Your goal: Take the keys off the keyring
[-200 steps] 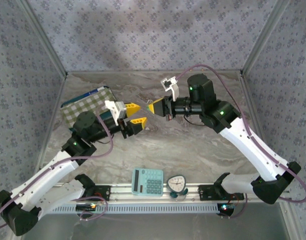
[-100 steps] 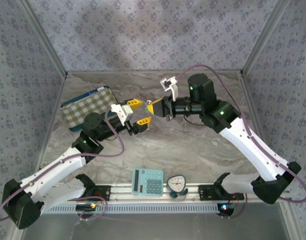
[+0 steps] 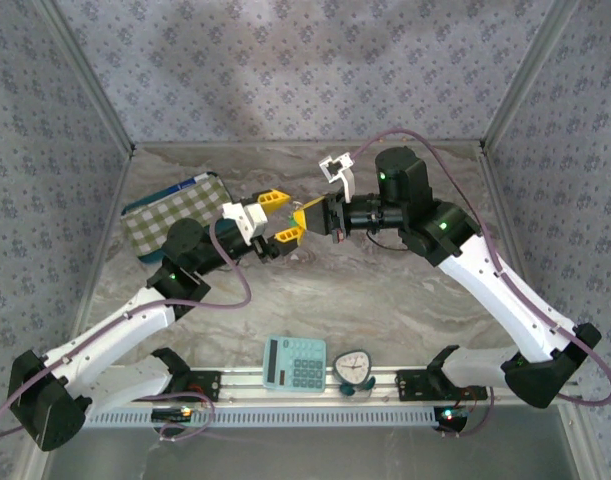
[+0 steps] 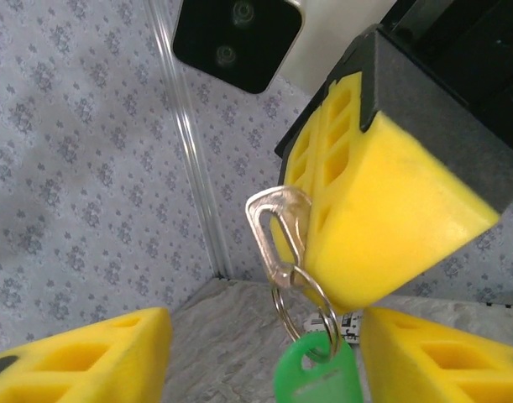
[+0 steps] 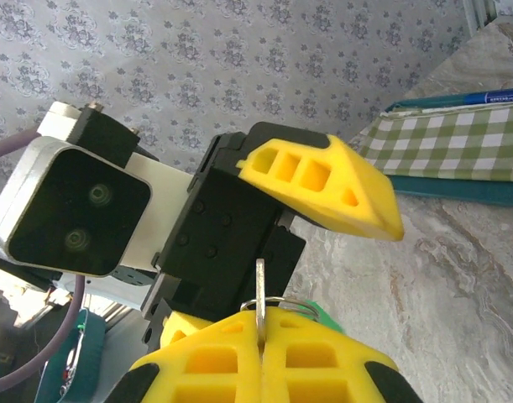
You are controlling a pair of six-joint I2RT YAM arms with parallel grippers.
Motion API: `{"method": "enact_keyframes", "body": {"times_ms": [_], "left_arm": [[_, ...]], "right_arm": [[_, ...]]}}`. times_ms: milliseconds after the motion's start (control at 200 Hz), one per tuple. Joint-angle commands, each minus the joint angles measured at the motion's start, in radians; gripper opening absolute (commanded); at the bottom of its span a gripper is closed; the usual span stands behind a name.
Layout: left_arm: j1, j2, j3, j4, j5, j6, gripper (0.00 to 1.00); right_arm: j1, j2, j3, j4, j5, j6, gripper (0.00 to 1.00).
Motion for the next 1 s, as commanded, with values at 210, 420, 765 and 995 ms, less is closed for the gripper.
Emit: {"method": "enact_keyframes", "body": {"times_ms": [210,420,765,995], "left_arm": [[-0.006,0.013,0.045,0.048,0.033,0.014,0.48],[-0.006,0.024,0.041,0.082,0.022,0.008,0.46],[-0.006,0.026,0.047,0.101,0.037,0.009,0.27],[-0.006,0.015,0.048,0.088,0.039,0.008,0.11]], "right_arm": [[-0.004,-0.001,0.028,0.04,-0.047,0.011,0.0],[-0.009,-0.001,0.028,0.042,-0.058,0.013,0.0],[-0.017,-0.01,0.018,0.049,-0.072,0.016,0.0],[-0.026,-0.019,-0.001,0.059,-0.074,0.022,0.0]]}}
